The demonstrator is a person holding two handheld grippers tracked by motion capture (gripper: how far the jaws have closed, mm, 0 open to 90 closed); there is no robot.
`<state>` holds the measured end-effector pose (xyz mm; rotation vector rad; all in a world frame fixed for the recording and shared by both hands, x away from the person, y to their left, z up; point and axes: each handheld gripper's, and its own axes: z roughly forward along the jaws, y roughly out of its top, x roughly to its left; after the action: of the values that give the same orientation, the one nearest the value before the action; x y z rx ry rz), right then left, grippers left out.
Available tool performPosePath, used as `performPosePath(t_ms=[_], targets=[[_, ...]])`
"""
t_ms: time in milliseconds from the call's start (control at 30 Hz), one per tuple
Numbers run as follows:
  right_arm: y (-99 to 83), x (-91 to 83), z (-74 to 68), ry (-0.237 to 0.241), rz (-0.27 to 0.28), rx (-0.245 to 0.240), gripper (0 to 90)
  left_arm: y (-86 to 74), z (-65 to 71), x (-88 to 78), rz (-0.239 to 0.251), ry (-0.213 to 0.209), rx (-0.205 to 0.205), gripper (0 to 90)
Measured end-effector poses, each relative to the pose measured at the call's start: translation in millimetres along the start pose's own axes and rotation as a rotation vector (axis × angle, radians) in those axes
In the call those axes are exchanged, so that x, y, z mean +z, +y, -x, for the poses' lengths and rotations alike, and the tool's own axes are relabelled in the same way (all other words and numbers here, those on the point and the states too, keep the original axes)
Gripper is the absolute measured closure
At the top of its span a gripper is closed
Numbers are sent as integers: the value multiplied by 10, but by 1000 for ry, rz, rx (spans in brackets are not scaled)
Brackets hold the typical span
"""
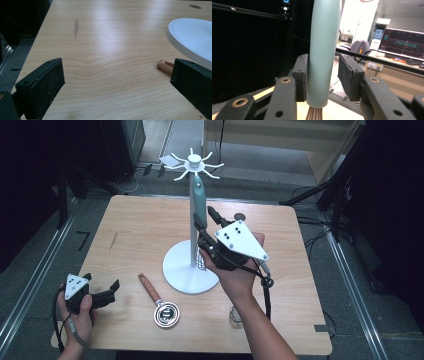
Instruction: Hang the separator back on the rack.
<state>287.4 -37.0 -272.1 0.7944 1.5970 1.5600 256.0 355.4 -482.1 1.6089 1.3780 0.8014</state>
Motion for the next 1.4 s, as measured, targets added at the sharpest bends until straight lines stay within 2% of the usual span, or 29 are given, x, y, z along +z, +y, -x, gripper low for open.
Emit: performPosePath(t_ms=[167, 400, 533, 567, 633, 700, 833, 1100, 1300, 1400], targets=[[0, -7, 21, 10, 16, 10, 584, 0, -1, -1, 0, -1, -4, 0], [31, -48, 101, 68, 42, 55, 768, 0, 0, 0, 0, 0, -4, 0], [62, -47, 162, 74, 50, 64, 892, 0, 1, 1, 1, 1, -2, 0], [74, -38, 185, 77, 53, 62, 900, 0, 0, 1, 1, 1, -3, 0], [96, -19, 227, 88, 54, 67, 900, 0, 0, 1, 1, 1, -3, 0], [118, -4, 276, 78, 72, 69, 900, 0, 0, 1, 0, 2, -4, 0], [174, 37, 388, 89, 92, 125, 900, 0, 0, 1, 0, 1, -5, 0], [275, 148, 553, 62, 108, 170, 900, 0, -1, 1, 1, 1, -6, 0], [365, 194, 602, 51, 124, 173, 900, 0, -1, 1, 0, 1, -6, 0], [407, 206, 617, 52, 124, 147, 900, -1, -2, -2, 1, 0, -6, 0]])
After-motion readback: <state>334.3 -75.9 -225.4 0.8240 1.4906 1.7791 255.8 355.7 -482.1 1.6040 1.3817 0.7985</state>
